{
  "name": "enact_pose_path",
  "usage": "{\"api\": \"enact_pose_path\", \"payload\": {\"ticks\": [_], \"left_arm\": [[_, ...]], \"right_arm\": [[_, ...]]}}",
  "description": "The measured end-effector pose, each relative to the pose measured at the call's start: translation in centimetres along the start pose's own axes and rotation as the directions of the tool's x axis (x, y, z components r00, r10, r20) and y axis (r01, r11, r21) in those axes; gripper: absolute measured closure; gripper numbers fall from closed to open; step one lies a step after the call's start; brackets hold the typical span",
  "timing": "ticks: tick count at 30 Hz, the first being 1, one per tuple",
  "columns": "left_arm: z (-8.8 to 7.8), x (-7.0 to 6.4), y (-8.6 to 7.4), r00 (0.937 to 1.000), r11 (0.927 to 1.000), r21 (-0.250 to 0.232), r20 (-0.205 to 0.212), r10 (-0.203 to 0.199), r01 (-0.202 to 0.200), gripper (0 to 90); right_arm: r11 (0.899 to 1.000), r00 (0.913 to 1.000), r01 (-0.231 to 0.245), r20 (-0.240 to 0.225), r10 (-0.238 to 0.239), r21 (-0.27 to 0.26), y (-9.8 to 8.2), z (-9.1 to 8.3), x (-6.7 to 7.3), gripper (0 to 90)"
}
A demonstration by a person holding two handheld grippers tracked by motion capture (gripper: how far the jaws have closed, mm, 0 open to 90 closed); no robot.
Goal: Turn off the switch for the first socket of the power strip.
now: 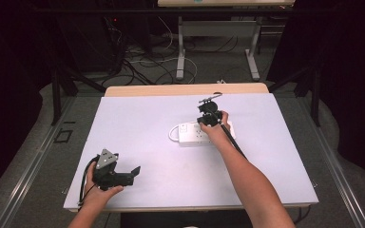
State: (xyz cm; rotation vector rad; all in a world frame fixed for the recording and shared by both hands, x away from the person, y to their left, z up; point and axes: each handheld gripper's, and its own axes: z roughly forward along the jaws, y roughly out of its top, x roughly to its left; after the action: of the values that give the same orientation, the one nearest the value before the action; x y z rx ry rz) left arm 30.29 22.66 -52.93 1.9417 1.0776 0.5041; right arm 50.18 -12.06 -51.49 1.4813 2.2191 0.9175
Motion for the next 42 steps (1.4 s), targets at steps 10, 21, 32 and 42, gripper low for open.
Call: {"api": "enact_pose_path", "payload": {"ticks": [10, 21, 32, 42], "left_arm": [[0.1, 0.0, 0.0, 1.0000, 1.0000, 0.003, -0.001, -0.002, 0.002, 1.9], [0.1, 0.0, 0.0, 1.0000, 1.0000, 0.003, 0.000, -0.001, 0.001, 1.9], [0.0, 0.0, 0.0, 1.0000, 1.0000, 0.002, -0.002, -0.002, 0.002, 1.9], [0.1, -0.1, 0.0, 1.0000, 1.0000, 0.004, -0.001, 0.000, 0.000, 1.9]], "right_arm": [[0.998, 0.9986, 0.018, -0.049, -0.021, -0.054, 0.1, -0.7, 0.6, 54.8], [0.995, 0.9954, 0.048, -0.079, -0.055, -0.085, -0.1, -1.5, 1.9, 27.0], [0.993, 0.9875, 0.095, -0.120, -0.103, -0.070, -0.7, -3.0, 2.9, 15.6], [0.982, 0.9760, 0.174, -0.119, -0.182, -0.076, -2.1, -4.9, 3.6, 6.8]]}}
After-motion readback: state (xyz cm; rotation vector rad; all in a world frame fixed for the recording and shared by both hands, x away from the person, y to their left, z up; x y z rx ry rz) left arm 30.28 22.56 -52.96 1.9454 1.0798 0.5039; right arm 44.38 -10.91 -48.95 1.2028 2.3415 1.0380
